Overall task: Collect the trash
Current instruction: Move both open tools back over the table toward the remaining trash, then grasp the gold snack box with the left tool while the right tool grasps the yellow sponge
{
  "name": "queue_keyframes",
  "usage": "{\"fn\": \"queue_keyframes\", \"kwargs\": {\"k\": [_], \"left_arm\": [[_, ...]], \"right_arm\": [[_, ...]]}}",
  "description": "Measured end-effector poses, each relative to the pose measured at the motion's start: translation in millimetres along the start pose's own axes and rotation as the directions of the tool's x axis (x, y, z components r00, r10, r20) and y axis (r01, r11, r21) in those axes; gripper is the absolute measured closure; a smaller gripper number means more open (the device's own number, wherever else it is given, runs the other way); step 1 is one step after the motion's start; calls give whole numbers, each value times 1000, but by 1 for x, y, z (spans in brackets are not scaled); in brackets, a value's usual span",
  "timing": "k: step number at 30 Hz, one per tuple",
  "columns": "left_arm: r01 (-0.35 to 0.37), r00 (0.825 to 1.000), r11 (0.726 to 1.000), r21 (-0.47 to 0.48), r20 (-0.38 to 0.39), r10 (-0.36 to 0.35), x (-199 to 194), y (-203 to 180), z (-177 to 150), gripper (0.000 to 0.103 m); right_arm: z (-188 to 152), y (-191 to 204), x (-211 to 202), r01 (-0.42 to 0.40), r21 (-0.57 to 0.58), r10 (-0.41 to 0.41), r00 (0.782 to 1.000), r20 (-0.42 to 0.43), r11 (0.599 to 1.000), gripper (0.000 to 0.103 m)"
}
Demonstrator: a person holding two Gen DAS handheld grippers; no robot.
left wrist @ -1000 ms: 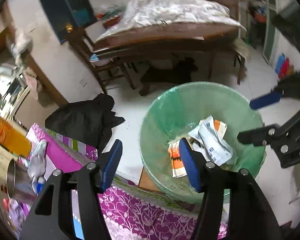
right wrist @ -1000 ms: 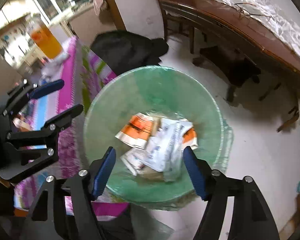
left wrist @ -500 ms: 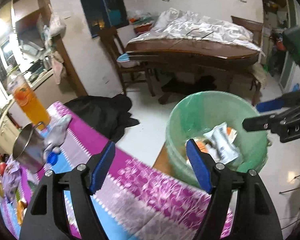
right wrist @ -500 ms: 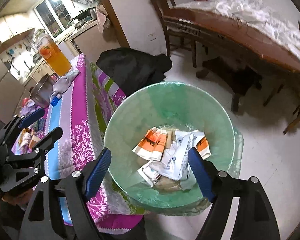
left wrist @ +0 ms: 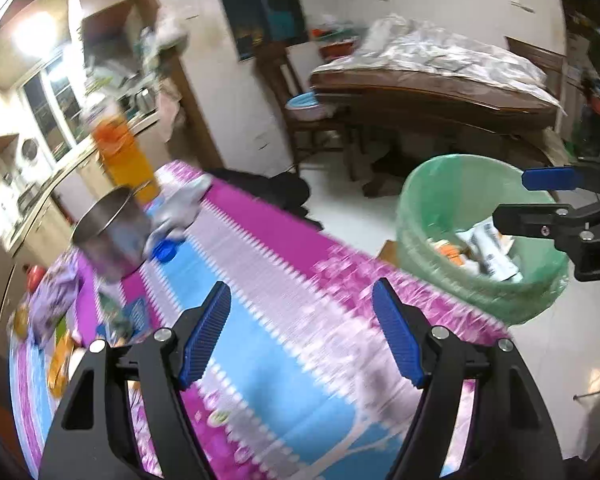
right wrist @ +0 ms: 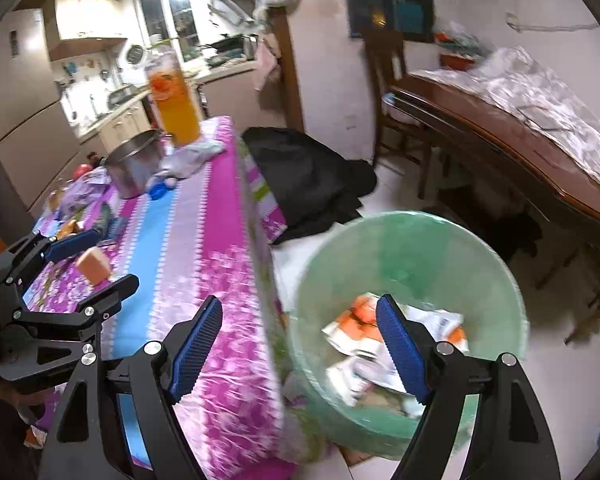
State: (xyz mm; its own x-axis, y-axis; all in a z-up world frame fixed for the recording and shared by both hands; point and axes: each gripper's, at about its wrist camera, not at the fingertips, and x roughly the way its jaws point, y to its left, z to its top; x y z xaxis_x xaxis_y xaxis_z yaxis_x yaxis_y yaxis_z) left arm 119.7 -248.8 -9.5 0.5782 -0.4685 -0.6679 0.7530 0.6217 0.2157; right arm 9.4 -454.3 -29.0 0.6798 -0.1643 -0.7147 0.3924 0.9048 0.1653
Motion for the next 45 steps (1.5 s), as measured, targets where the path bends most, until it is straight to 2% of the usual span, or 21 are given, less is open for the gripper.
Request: {"fn": "queue_keyframes", "kwargs": {"k": [8,14,18,21,24,27,31,32,35,38,42,45], "left_arm": [[-74,997,992,-103,-33,71,-11,59,-45,33],[-114,993,976,-184,-58,105,-25,110,-81,33],[-164,986,967,-193,-73,152,-39,145,-108,32],[-219,973,961,-169,-104,204,-47,175,-134,32],[-295,951,949,-110,-127,281,-49,211,-158,32],[-308,946,947,-87,-136,295,-45,245,-167,32],[-336,932,942,23,-134,336,-24,272,-169,32],[-338,931,940,40,-132,341,-19,274,-169,32],[-303,944,947,104,-107,314,-6,272,-164,32],[-289,947,942,172,-91,307,5,264,-158,32],[-307,941,927,214,-75,329,20,263,-150,32],[-317,935,907,277,-69,348,32,261,-147,32]], "right_arm": [[-5,57,36,-131,-50,131,991,-12,990,24],[-9,117,59,-243,-133,240,970,-39,961,24],[-7,148,65,-291,-186,288,957,-39,939,24],[-5,167,68,-321,-213,320,947,-41,923,24],[-2,178,71,-337,-221,334,941,-50,915,24],[0,185,78,-350,-217,345,937,-63,911,24],[-2,194,83,-363,-208,355,932,-77,908,24],[-2,195,85,-367,-207,357,930,-81,907,24],[-5,198,86,-370,-211,359,929,-89,905,24],[-7,201,90,-372,-209,358,928,-101,904,24],[-6,207,98,-374,-208,357,927,-117,904,24],[-5,214,103,-381,-223,362,924,-123,897,24]]}}
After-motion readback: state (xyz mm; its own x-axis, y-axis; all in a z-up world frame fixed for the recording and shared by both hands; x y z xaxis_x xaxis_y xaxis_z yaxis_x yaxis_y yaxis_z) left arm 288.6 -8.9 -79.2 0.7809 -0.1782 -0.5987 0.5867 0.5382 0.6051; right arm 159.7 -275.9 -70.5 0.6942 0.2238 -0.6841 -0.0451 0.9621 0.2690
